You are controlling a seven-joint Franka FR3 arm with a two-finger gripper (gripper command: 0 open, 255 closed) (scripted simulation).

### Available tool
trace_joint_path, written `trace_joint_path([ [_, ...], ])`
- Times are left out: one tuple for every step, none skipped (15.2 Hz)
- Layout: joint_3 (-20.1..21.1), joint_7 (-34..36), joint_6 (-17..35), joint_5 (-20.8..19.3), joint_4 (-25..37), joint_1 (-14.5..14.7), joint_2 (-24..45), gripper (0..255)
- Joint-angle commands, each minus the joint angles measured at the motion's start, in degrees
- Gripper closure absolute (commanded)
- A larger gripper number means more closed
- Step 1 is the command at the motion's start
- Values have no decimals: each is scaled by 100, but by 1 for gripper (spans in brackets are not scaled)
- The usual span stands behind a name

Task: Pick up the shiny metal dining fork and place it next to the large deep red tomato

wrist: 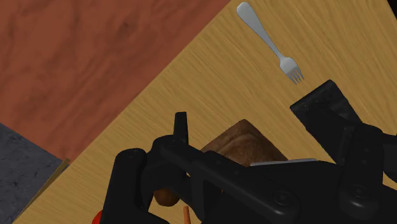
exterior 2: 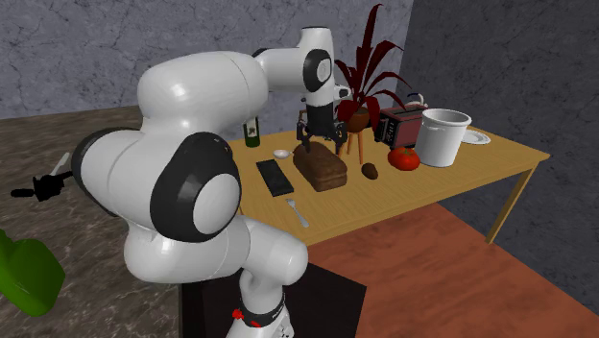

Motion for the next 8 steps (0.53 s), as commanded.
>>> trace_joint_path([
  [0, 0, 0, 0, 0, 0, 0, 0],
  [30, -14, 180, 23, -191, 50, -24, 0],
  [60, -27, 362, 46, -377, 101, -41, 0],
  [92, -41, 546, 69, -559, 154, -51, 0],
  [123, -54, 732, 92, -735, 207, -55, 0],
  [156, -67, 921, 115, -907, 261, -50, 0],
  [189, -79, 1114, 138, -1074, 317, -38, 0],
  [223, -92, 1309, 162, -1236, 373, -17, 0],
])
